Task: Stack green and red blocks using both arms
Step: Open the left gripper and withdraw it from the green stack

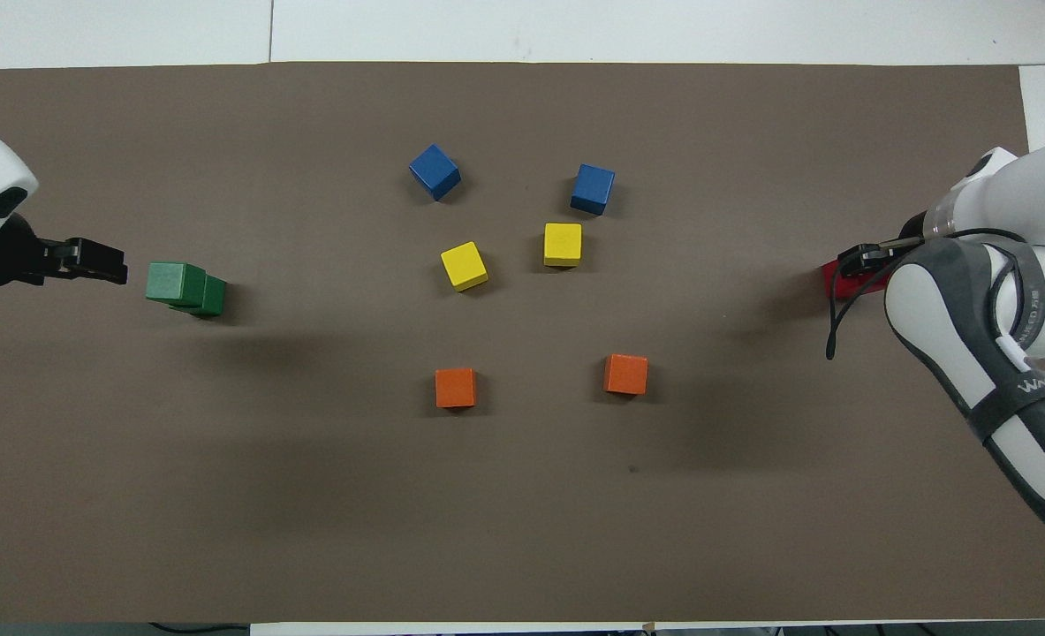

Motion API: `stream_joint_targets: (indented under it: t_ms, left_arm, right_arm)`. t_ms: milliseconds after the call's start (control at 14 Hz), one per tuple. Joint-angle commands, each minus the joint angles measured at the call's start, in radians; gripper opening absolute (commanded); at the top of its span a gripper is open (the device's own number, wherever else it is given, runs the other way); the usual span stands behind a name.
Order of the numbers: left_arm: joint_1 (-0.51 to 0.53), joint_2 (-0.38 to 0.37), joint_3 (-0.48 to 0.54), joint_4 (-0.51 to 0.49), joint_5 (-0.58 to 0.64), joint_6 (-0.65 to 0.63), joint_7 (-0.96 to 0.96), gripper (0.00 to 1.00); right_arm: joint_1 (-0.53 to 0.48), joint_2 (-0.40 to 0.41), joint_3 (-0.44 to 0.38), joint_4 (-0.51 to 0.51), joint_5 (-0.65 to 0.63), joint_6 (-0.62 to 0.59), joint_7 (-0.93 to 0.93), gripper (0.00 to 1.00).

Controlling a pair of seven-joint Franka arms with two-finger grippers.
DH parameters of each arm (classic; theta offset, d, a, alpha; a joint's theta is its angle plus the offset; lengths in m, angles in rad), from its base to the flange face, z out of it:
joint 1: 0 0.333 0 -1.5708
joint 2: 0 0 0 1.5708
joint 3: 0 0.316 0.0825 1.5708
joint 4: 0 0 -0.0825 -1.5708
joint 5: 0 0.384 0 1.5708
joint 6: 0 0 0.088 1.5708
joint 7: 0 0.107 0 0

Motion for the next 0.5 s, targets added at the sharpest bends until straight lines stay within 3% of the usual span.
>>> stream_joint_targets:
  t_ms: [0,357,429]
  left_arm:
    - [0.020,-0.079,-0.004,-0.013,-0.014,-0.037,0.009,1.00]
    - [-0.006,-0.078,-0.010,0.066,0.000,-0.188,0.006,1.00]
    - [-0.052,-0.072,-0.004,0.097,0.024,-0.216,0.006,1.00]
  right_arm:
    - [-0.006,-0.020,0.006,-0.029,0.022,0.024,0.004,1.00]
    - [-0.012,-0.020,0.006,-0.021,0.022,0.014,0.003,1.00]
    - [-0.014,-0.020,0.006,-0.011,0.022,0.002,0.003,1.00]
